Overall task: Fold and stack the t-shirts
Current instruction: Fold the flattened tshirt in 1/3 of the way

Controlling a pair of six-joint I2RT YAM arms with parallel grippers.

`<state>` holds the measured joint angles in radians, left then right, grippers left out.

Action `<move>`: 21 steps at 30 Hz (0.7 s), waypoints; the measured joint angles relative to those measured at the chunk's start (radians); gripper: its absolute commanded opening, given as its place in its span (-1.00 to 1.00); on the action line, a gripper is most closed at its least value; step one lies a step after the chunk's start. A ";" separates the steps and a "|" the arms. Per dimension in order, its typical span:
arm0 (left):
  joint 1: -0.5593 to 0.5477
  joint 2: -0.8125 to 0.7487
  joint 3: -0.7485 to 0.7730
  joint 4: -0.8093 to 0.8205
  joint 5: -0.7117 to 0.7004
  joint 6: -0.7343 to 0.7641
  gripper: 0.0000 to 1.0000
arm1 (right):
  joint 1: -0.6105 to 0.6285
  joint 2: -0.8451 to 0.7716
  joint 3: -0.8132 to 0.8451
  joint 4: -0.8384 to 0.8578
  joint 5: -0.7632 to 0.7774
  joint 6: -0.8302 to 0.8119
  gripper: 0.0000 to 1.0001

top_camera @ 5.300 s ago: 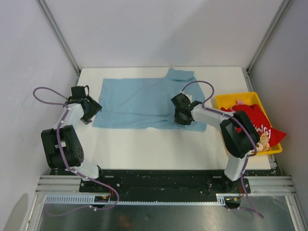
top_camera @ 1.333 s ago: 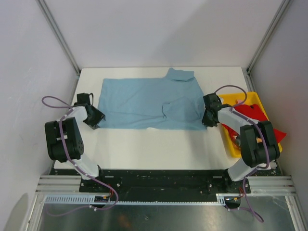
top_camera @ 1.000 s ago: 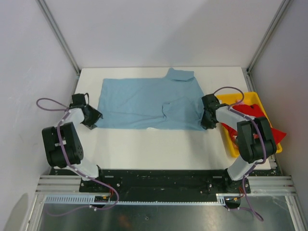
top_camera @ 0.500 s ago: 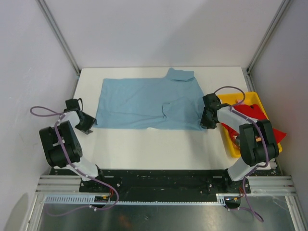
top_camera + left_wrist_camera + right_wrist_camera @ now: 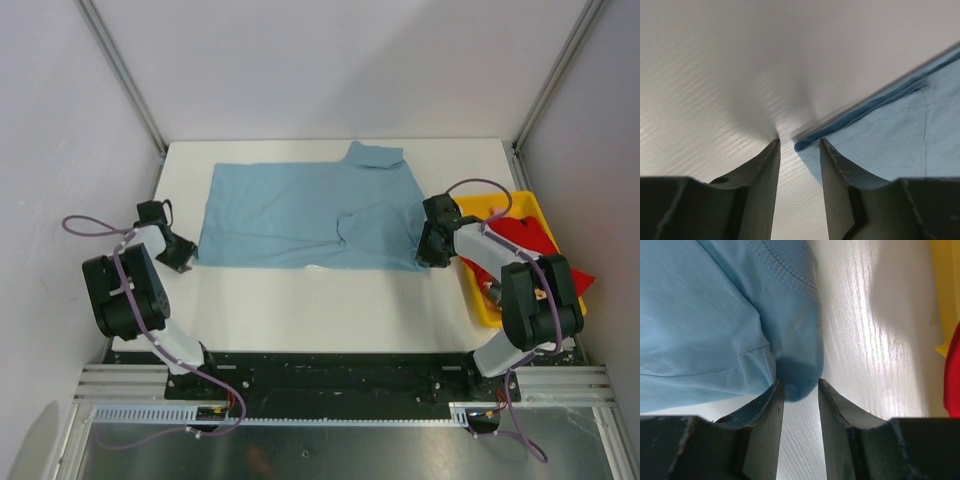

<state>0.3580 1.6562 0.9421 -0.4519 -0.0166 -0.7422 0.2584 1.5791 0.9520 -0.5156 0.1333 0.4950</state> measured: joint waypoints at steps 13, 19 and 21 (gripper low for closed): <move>-0.068 0.017 0.014 0.002 -0.089 0.006 -0.63 | -0.001 -0.027 -0.031 -0.003 -0.002 -0.002 0.07; -0.084 0.021 0.016 0.009 -0.101 0.008 -0.95 | -0.001 -0.031 -0.042 -0.002 -0.001 -0.002 0.03; -0.086 0.021 0.018 0.009 -0.102 0.009 -0.99 | -0.001 -0.031 -0.047 0.001 -0.001 -0.002 0.00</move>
<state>0.2718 1.6775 0.9600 -0.4431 -0.1184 -0.7334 0.2573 1.5478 0.9051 -0.5148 0.1322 0.4927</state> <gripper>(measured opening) 0.043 0.521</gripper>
